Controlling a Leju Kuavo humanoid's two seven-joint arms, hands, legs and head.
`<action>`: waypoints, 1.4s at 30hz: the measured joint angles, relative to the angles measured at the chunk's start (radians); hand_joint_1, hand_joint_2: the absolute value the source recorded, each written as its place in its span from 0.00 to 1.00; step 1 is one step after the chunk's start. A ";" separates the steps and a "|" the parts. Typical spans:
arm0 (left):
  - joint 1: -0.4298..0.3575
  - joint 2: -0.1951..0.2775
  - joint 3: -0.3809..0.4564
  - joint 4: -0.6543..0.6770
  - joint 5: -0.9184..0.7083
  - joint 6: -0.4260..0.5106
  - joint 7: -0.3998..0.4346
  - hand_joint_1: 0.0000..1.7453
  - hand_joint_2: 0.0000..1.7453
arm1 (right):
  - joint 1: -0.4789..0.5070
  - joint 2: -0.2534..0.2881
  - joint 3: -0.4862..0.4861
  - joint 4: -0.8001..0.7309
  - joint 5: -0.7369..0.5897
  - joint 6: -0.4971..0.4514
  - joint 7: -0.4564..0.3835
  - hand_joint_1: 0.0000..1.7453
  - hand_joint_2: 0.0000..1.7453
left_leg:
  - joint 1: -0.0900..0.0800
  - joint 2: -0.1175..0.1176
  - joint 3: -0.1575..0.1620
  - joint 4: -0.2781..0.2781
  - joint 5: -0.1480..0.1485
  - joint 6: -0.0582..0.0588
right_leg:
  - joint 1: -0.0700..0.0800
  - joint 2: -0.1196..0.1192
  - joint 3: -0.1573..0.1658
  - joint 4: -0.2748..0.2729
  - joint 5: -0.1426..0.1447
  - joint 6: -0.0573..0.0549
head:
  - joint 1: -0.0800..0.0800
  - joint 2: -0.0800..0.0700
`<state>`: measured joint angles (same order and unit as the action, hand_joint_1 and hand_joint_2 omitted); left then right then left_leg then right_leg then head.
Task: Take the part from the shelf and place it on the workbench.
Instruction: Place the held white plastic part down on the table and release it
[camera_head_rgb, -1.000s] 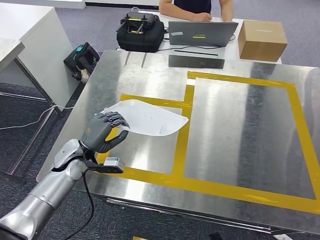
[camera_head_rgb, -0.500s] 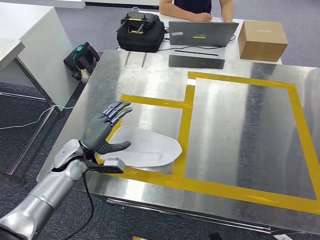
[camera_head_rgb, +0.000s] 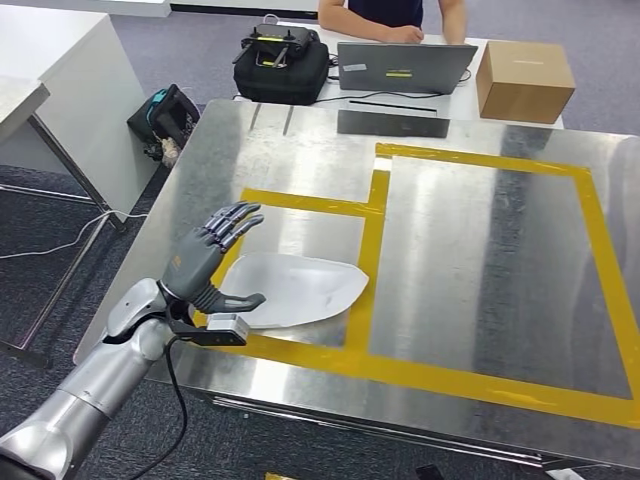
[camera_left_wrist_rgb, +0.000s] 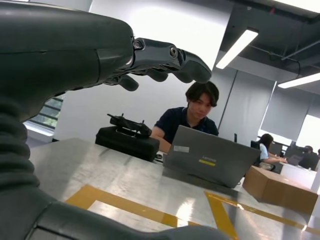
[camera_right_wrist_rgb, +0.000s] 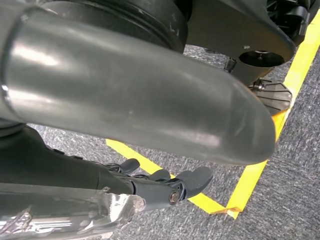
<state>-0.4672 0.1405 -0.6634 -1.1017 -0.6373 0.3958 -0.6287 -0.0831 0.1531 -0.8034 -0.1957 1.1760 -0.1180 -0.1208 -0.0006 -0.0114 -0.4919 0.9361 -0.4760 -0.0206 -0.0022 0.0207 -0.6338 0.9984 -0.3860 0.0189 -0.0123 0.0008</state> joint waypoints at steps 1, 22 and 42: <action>0.000 0.001 0.000 0.000 -0.001 0.006 0.000 0.00 0.00 | 0.000 0.000 0.000 0.000 0.001 0.000 0.000 0.00 0.00 | 0.000 0.000 0.000 0.000 0.000 0.000 | 0.000 0.000 0.000 0.000 0.000 0.000 | 0.000 0.000; 0.008 0.010 0.021 0.009 0.022 -0.001 0.000 0.00 0.00 | -0.001 0.002 0.000 0.000 0.007 0.005 0.002 0.00 0.00 | -0.003 0.003 0.003 -0.006 0.016 0.027 | -0.008 -0.001 -0.002 -0.004 0.004 0.025 | 0.000 0.000; 0.017 0.013 0.034 0.024 0.027 -0.001 0.002 0.00 0.00 | -0.005 0.006 0.001 0.000 0.008 0.003 0.004 0.00 0.00 | 0.018 0.007 -0.138 0.298 -0.148 -0.025 | -0.013 -0.009 -0.012 0.042 -0.024 0.004 | 0.004 0.000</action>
<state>-0.4501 0.1532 -0.6297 -1.0776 -0.6104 0.3944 -0.6268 -0.0879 0.1595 -0.8020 -0.1957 1.1835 -0.1150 -0.1164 0.0177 -0.0041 -0.6301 1.2337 -0.6235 -0.0453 -0.0151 0.0118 -0.6458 1.0403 -0.4095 0.0232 -0.0084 0.0008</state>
